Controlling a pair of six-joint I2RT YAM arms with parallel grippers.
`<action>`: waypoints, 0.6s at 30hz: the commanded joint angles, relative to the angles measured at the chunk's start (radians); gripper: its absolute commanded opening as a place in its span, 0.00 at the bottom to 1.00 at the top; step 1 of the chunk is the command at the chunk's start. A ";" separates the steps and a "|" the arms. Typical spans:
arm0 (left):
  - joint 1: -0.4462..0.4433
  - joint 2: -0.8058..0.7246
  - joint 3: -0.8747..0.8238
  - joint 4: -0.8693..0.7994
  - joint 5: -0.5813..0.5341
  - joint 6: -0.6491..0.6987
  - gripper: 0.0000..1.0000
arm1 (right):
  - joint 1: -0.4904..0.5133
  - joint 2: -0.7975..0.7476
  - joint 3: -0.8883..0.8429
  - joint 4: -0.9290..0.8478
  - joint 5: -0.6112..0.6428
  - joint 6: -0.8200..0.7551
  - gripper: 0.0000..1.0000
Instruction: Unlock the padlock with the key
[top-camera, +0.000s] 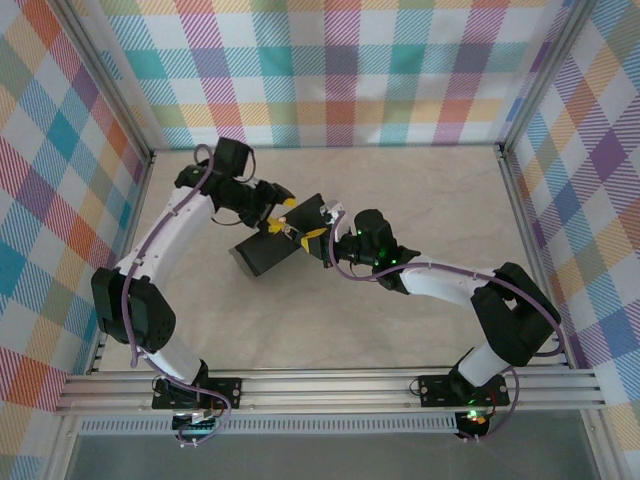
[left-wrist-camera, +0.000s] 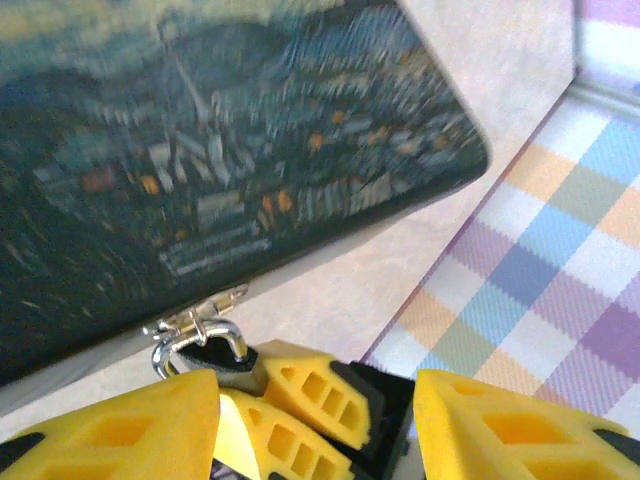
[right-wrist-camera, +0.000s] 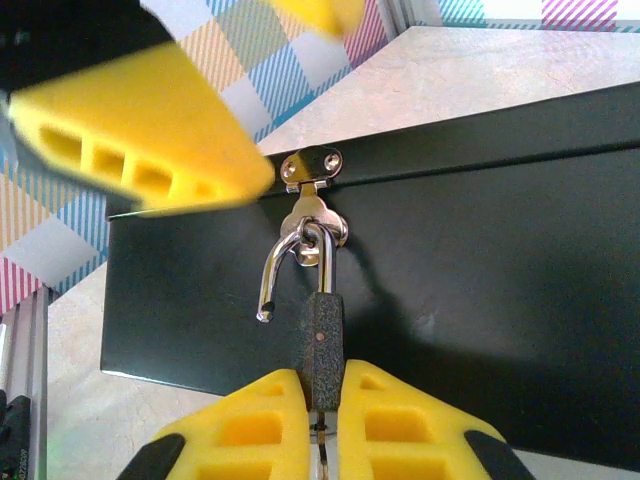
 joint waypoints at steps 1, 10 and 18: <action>0.053 -0.052 0.056 -0.048 -0.043 0.065 0.53 | 0.000 -0.036 0.043 -0.014 -0.006 -0.033 0.05; 0.153 -0.023 0.079 -0.179 -0.340 0.333 0.53 | 0.002 -0.057 0.073 -0.116 0.028 -0.138 0.04; 0.167 0.010 -0.041 -0.117 -0.381 0.402 0.49 | 0.024 -0.079 0.136 -0.289 0.154 -0.280 0.03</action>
